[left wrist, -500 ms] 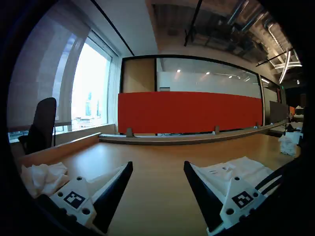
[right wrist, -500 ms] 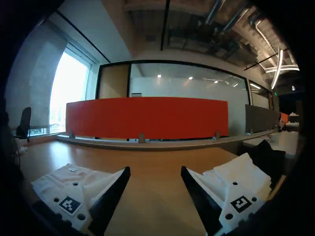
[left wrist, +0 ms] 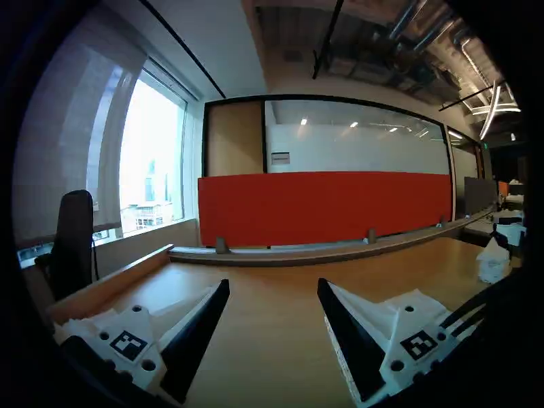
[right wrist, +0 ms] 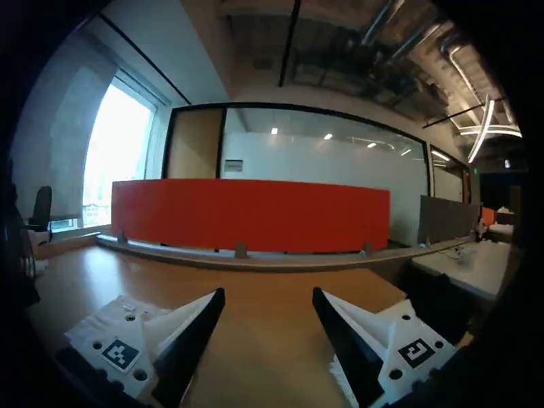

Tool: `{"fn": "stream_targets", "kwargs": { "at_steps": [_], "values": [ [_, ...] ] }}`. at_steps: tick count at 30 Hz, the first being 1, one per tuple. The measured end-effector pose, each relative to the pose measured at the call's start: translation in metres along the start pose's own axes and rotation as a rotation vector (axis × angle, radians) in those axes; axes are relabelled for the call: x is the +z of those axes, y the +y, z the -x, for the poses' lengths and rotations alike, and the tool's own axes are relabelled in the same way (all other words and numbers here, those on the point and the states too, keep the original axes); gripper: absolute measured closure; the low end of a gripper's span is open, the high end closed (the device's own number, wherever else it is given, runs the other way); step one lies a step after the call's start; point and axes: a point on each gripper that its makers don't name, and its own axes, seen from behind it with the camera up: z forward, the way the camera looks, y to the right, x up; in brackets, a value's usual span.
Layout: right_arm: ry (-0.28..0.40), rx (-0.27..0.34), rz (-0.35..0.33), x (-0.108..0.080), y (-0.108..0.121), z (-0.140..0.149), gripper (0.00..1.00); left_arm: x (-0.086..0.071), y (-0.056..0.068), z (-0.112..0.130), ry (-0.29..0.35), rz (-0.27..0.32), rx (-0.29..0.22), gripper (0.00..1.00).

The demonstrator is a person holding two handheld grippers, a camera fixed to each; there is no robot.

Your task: Fold towel

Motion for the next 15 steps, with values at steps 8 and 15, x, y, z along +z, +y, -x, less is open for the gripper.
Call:
{"fn": "stream_targets", "kwargs": {
  "at_steps": [8,15],
  "values": [
    [0.005,0.008,0.01,-0.006,0.003,-0.066,0.0,0.0,0.004,-0.077,0.021,0.027,-0.006,0.04],
    [0.013,0.012,0.015,-0.011,0.001,-0.114,0.0,-0.001,0.016,-0.127,0.019,0.065,-0.006,0.04]
  ]
}}
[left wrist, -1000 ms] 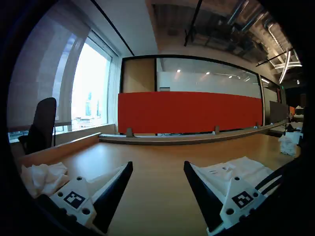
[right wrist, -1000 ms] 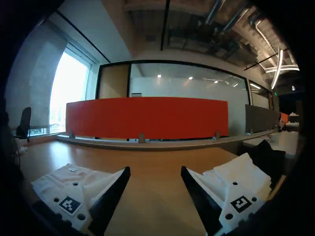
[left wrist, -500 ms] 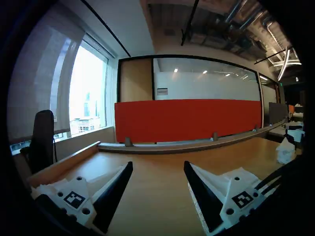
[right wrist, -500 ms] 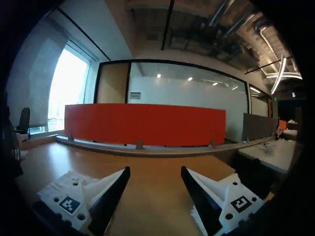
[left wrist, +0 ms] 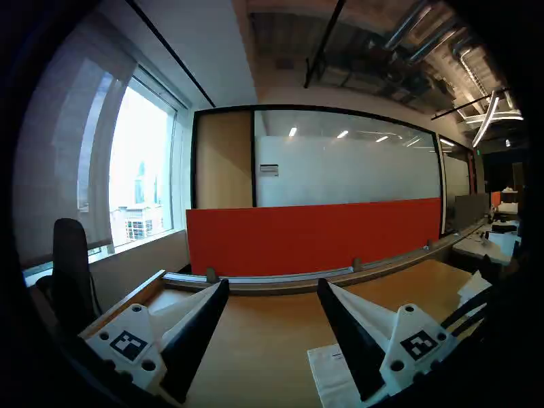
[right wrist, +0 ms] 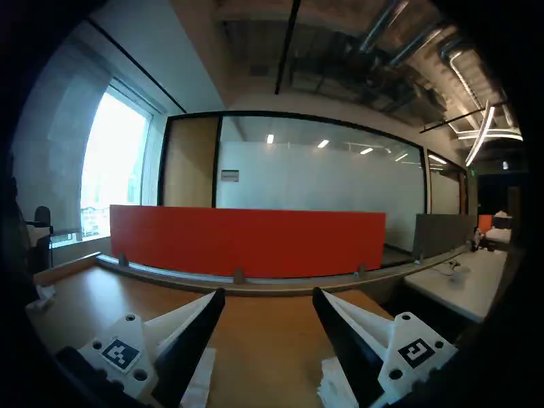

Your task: Fold towel

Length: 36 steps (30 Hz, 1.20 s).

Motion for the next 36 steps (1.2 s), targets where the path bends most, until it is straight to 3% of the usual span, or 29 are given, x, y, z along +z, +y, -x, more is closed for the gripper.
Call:
{"fn": "stream_targets", "kwargs": {
  "at_steps": [5,11,17,23,36],
  "values": [
    [-0.012,0.01,-0.014,-0.006,-0.004,-0.013,0.0,0.001,0.012,-0.016,-0.017,0.037,0.001,0.04],
    [-0.019,0.002,0.003,-0.01,0.004,-0.025,0.0,0.003,0.018,-0.018,-0.05,0.056,0.014,0.04],
    [-0.012,0.012,0.018,-0.014,0.009,-0.038,0.0,0.004,0.018,-0.006,-0.095,0.059,0.032,0.04],
    [-0.031,-0.02,0.008,-0.018,0.008,-0.038,0.0,0.003,0.023,0.008,-0.136,0.089,0.042,0.04],
    [-0.095,-0.093,-0.101,-0.017,-0.023,-0.023,0.0,-0.004,0.026,0.029,-0.209,0.147,0.066,0.04]
  ]
}}
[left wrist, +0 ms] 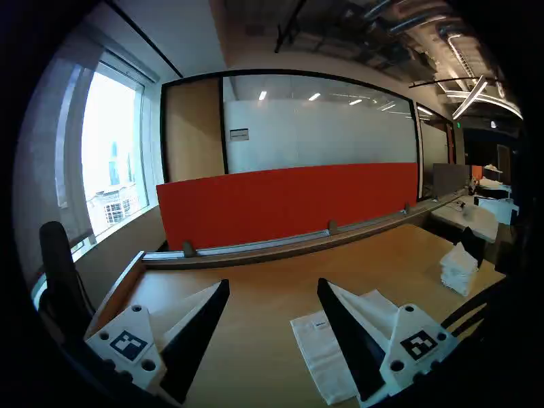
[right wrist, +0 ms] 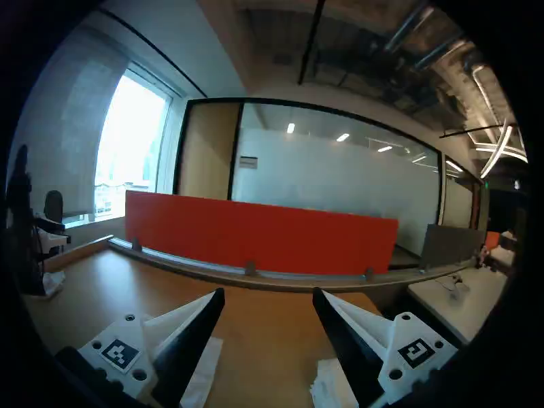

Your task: Fold towel

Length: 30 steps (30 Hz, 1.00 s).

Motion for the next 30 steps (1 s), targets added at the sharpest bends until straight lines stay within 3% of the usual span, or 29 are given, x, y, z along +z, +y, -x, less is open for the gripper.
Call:
{"fn": "stream_targets", "kwargs": {
  "at_steps": [11,17,30],
  "values": [
    [-0.076,-0.081,-0.163,0.0,-0.036,0.02,0.0,-0.004,0.02,0.023,-0.068,0.091,0.035,0.04],
    [-0.13,-0.09,-0.235,-0.002,-0.048,0.033,0.0,-0.007,0.033,0.037,-0.102,0.137,0.041,0.04],
    [-0.217,-0.122,-0.337,0.001,-0.073,0.075,0.0,-0.004,0.058,0.082,-0.199,0.224,0.071,0.04]
  ]
}}
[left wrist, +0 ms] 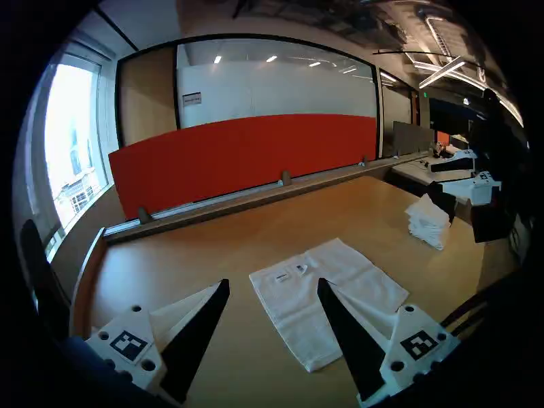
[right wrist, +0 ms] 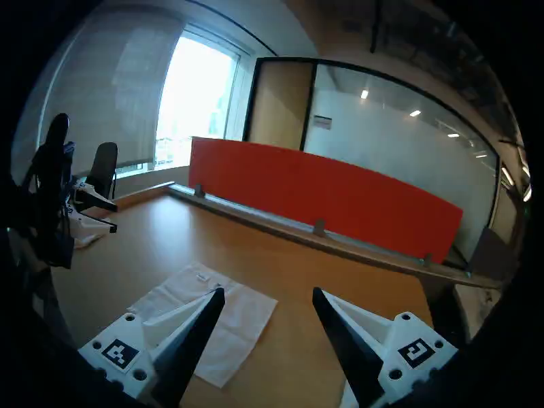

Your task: Fold towel

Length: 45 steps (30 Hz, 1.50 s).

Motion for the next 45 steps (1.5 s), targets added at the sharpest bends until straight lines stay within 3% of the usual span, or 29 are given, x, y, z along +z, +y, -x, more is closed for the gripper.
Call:
{"fn": "stream_targets", "kwargs": {
  "at_steps": [29,45],
  "values": [
    [-0.187,-0.01,-0.142,0.054,-0.054,0.123,0.0,0.044,0.039,0.116,-0.213,0.114,0.038,0.04],
    [-0.325,-0.028,-0.206,0.062,-0.075,0.198,0.0,0.056,0.054,0.175,-0.357,0.166,0.032,0.04]
  ]
}}
